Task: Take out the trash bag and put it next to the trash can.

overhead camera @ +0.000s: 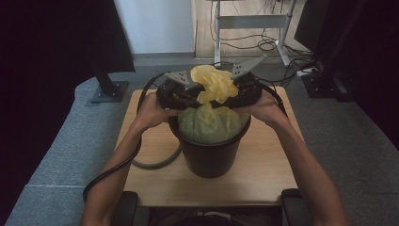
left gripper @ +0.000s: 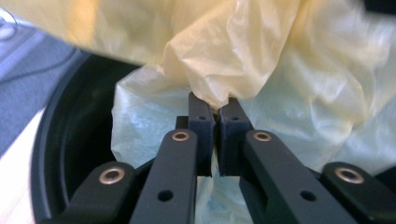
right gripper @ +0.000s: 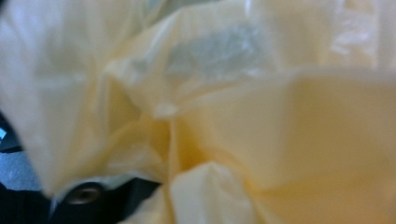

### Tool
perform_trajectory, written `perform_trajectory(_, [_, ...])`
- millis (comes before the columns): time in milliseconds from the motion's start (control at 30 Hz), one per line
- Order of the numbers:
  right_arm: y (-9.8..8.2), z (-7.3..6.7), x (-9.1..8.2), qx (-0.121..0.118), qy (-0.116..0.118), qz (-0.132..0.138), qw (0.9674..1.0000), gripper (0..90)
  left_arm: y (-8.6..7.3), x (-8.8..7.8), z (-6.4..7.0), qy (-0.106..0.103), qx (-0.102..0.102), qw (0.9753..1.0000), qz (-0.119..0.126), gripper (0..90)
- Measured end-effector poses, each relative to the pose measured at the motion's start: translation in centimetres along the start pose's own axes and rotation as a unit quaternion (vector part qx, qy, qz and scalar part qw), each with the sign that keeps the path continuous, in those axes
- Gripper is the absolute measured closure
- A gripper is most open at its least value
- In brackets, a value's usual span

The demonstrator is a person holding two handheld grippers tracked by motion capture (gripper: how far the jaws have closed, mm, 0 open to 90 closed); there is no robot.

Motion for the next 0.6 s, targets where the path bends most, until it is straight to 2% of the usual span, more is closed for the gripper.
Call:
perform_trajectory(33, [0.0, 0.0, 0.2, 0.006, 0.006, -0.004, 1.0, 54.5, 0.2, -0.2, 0.0, -0.001, -0.001, 0.9999, 0.01, 86.6])
perform_trajectory(100, [-0.1, 0.1, 0.9, 0.024, 0.001, -0.008, 0.9997, 32.2, 0.8, -0.6, 0.2, -0.003, -0.002, 0.9997, 0.023, 86.8])
perform_trajectory(133, [-0.1, 0.2, 1.2, 0.031, -0.002, -0.011, 0.9995, 25.6, 1.1, -0.8, 0.5, -0.011, -0.004, 0.9995, 0.03, 86.8])
perform_trajectory(167, [-0.1, 0.2, 1.6, 0.034, -0.006, -0.012, 0.9993, 20.7, 1.4, -0.9, 0.8, -0.018, -0.002, 0.9992, 0.036, 86.8])
perform_trajectory(267, [-0.1, 0.1, 2.8, 0.026, -0.004, -0.019, 0.9995, 18.9, 2.3, -0.7, 1.8, -0.034, 0.012, 0.9985, 0.04, 86.7])
perform_trajectory(367, [-0.3, 0.0, 3.9, 0.016, -0.016, -0.043, 0.9988, 25.6, 3.0, -0.1, 2.6, -0.047, 0.019, 0.9978, 0.042, 86.8])
perform_trajectory(400, [-0.3, 0.0, 4.1, 0.012, -0.013, -0.045, 0.9988, 33.4, 3.1, 0.1, 2.6, -0.044, 0.02, 0.998, 0.04, 86.8])
perform_trajectory(467, [-0.4, -0.2, 4.1, -0.009, -0.018, -0.05, 0.9985, 54.1, 3.0, 0.1, 2.1, -0.044, 0.003, 0.9978, 0.049, 85.5])
perform_trajectory(533, [-0.5, -0.3, 3.8, -0.016, -0.026, -0.053, 0.9981, 67.3, 2.8, -0.4, 1.6, -0.044, -0.016, 0.9967, 0.066, 76.9])
perform_trajectory(600, [-0.7, 0.0, 3.4, -0.011, -0.034, -0.052, 0.998, 75.5, 2.5, -1.2, 1.1, -0.036, -0.032, 0.9957, 0.079, 60.6])
Point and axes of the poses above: each handheld gripper's, and its own axes: x roughly forward along the jaws, y roughly out of its top, z roughly to its right, the point moved 6 cm from there along x, roughly forward along the jaws, and after that the axes turned 6 degrees about y, right-handed, at the moved point
